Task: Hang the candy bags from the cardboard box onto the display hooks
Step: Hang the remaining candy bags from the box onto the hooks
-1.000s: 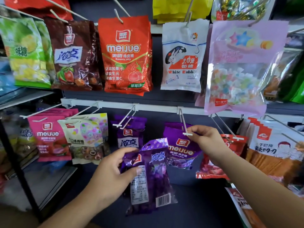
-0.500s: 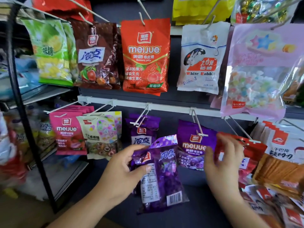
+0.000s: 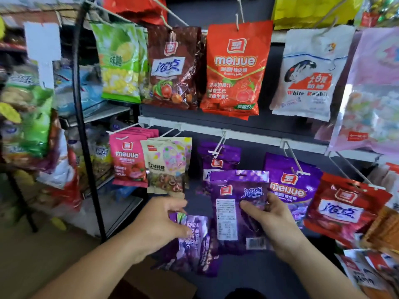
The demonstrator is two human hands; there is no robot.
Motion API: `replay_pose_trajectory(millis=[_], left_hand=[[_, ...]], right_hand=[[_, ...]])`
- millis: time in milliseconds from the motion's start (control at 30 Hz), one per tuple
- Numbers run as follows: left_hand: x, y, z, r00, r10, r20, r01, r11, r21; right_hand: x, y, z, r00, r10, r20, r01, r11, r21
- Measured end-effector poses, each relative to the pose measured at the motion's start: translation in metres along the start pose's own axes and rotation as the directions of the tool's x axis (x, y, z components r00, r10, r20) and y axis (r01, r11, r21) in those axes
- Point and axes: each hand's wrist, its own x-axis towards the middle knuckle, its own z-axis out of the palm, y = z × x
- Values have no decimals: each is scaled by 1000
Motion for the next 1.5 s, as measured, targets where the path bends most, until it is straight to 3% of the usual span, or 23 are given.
replay_pose_trajectory(millis=[100, 267, 333, 433, 567, 667, 733, 800, 900, 933, 1033, 1167, 1267, 1333, 1433, 1500], left_hand=[[-5, -10, -18, 974, -26, -227, 19, 999, -34], [-9, -4, -19, 874, 100, -475, -182, 975, -130], [-14, -5, -6, 882, 215, -420, -272, 959, -80], [-25, -18, 23, 916, 351, -194, -360, 933, -11], [-27, -48, 49, 842, 527, -118, -511, 848, 141], [-21, -54, 59, 767, 639, 48, -611, 706, 360], [-20, -52, 63, 794, 575, 196, -602, 702, 382], [-23, -45, 54, 851, 516, 94, -524, 824, 217], [-10, -30, 36, 849, 451, -277, -417, 892, 175], [0, -21, 30, 848, 413, -332, -381, 911, 160], [19, -4, 24, 912, 257, -320, -245, 966, 78], [17, 9, 31, 802, 351, -483, -255, 933, 254], [11, 16, 40, 769, 494, -404, -392, 865, 313], [-3, 23, 50, 850, 484, -207, -416, 858, 301], [-10, 32, 57, 910, 414, 7, -412, 904, 113], [-3, 30, 57, 911, 409, -43, -411, 911, -25]], right_hand=[[2, 2, 5, 998, -59, -38, 55, 992, -115], [2, 16, 30, 998, -48, -45, 38, 981, -190], [3, 19, 41, 999, -34, -38, 28, 988, -153], [-2, 12, 58, 998, 57, 37, -56, 998, -28], [-7, -1, 59, 938, 273, 214, -297, 951, 90], [-8, 3, 57, 965, 206, 164, -222, 971, 89], [-10, 7, 57, 988, 144, 61, -149, 984, 92], [-10, 11, 55, 992, 125, 24, -127, 989, 75], [-10, 8, 53, 995, 83, 51, -85, 995, 46], [-11, 7, 53, 995, 67, 74, -70, 997, 44], [-17, 4, 57, 990, 33, 139, -41, 997, 62], [-24, -1, 63, 998, -17, 58, 12, 995, 97], [-27, -5, 67, 994, -109, 9, 109, 994, 32], [-27, -8, 66, 990, -140, -4, 140, 990, -1], [-31, -14, 65, 994, -21, 106, 16, 999, 43], [-35, -15, 67, 973, 70, 221, -81, 996, 41]])
